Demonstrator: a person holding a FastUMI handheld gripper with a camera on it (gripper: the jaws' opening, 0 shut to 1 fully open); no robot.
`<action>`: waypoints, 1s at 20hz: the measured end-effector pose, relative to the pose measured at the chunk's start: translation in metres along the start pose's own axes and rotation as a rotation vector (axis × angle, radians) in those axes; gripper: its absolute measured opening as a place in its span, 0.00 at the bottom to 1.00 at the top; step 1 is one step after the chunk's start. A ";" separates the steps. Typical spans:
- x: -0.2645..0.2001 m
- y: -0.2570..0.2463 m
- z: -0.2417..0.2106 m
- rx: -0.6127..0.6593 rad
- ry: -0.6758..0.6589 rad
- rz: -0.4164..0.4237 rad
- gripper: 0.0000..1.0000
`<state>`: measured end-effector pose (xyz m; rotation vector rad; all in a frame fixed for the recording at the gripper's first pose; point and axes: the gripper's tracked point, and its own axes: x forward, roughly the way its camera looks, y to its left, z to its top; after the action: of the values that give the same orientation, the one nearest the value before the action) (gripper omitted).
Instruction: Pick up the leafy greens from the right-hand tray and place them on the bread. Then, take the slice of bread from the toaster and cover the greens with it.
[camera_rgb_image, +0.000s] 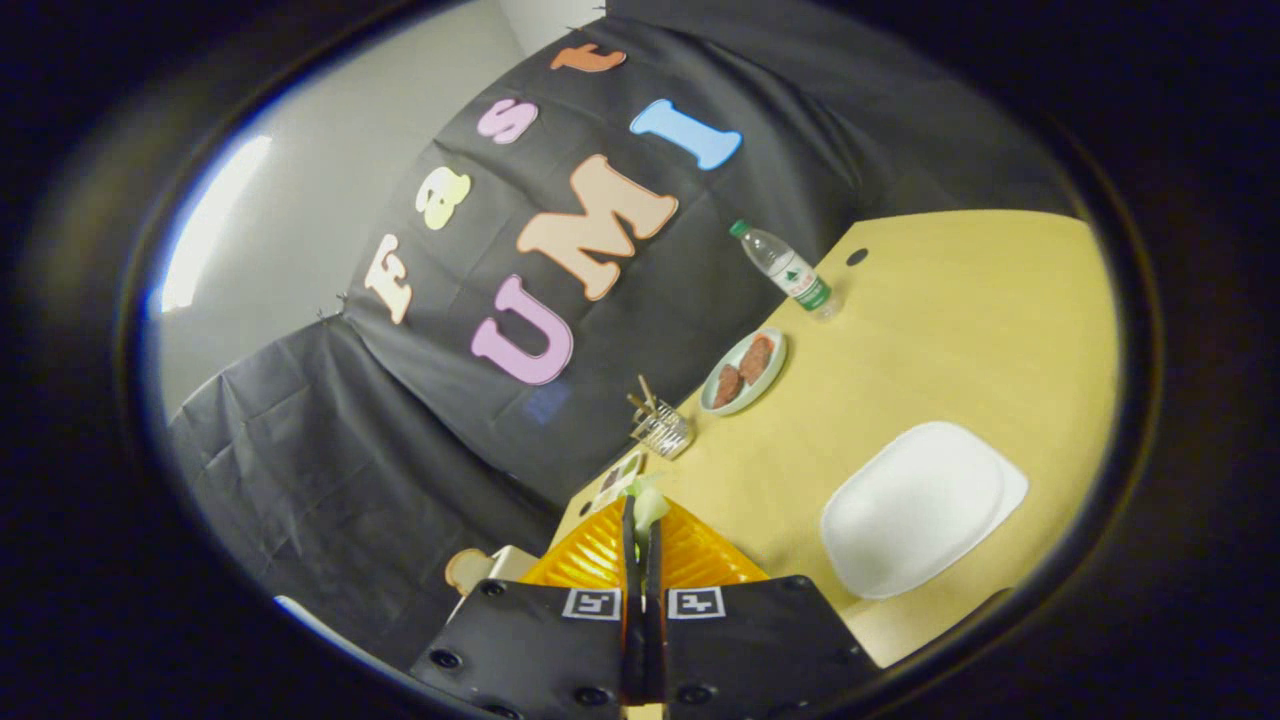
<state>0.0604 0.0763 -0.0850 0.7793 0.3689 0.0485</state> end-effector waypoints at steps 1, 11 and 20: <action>0.002 0.011 -0.012 0.015 -0.003 0.019 0.03; 0.048 0.053 -0.101 0.089 0.011 0.013 0.03; 0.056 -0.011 -0.122 0.047 -0.005 -0.167 0.03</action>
<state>0.0702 0.1610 -0.1893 0.7925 0.4301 -0.1194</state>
